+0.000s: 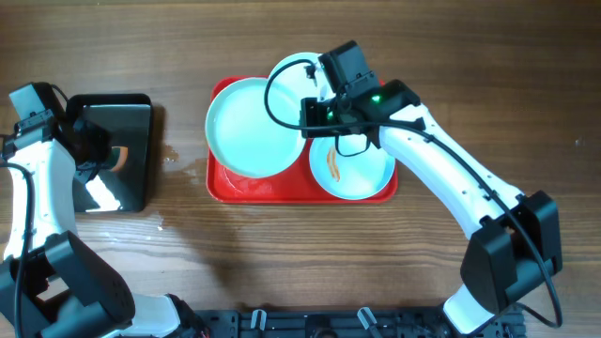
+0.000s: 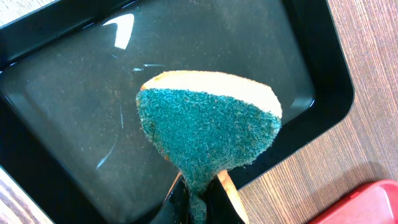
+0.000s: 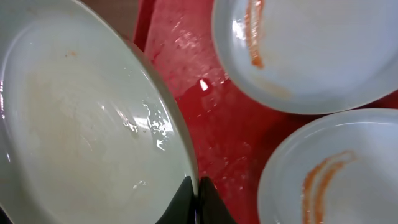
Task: Clean dirty plates on tray and stack at the side
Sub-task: 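Carry the plate right and set it on the table beside the tray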
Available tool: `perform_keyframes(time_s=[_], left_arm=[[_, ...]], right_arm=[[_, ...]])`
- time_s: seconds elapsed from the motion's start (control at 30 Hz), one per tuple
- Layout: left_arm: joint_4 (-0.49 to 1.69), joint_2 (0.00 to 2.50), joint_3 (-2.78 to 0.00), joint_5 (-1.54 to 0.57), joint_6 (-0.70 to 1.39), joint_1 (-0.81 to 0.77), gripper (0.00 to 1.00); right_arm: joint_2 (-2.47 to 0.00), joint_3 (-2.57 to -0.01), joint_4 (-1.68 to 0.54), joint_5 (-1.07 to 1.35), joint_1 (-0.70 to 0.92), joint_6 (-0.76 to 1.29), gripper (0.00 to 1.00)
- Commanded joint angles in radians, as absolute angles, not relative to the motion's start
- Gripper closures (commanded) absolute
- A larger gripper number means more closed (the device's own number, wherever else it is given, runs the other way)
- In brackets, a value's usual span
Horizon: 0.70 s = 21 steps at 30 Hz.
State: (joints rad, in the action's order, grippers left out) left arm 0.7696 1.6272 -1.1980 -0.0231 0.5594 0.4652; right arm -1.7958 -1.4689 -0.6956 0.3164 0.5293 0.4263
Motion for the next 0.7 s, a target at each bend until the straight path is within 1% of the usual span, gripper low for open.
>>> perform_keyframes(time_s=[0.0, 0.13, 0.27, 0.5, 0.67], left_arm=[[0.771, 1.639, -1.208, -0.010, 0.558, 0.469, 0.96], [0.775, 1.639, -1.208, -0.010, 0.554, 0.469, 0.96], [0.774, 1.639, -1.208, -0.005, 0.554, 0.469, 0.96], [0.773, 1.639, -1.208, 0.001, 0.555, 0.469, 0.96], [0.767, 1.639, -1.208, 0.001, 0.555, 0.469, 0.96]], right_arm=[[-1.778, -1.462, -0.678, 0.381, 0.529, 0.472, 0.96], [-1.776, -1.462, -0.656, 0.245, 0.474, 0.593, 0.96], [-1.776, -1.462, -0.652, 0.224, 0.342, 0.610, 0.96], [-1.776, -1.462, -0.710, 0.229, 0.006, 0.603, 0.96], [-1.776, -1.462, -0.735, 0.205, -0.194, 0.602, 0.96]])
